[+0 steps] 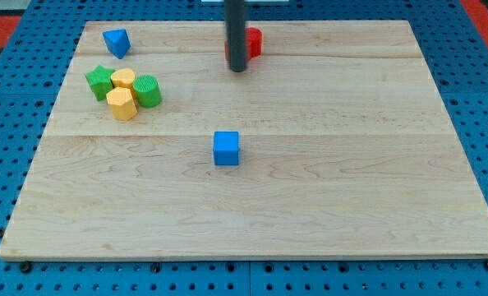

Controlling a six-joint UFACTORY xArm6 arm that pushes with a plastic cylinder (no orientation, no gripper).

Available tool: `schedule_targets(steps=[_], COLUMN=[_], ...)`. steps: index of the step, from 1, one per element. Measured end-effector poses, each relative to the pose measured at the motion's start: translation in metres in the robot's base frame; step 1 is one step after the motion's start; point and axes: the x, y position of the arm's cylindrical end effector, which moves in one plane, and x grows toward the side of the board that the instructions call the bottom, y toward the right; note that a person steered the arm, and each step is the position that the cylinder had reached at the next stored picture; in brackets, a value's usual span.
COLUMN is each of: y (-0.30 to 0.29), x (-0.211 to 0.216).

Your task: Slide the red blocks into the blue triangle

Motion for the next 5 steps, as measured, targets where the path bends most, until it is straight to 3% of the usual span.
schedule_targets(steps=[2,3,4,5], y=[0.042,0.042,0.006,-0.077], x=[-0.019,-0.058,-0.071,-0.072])
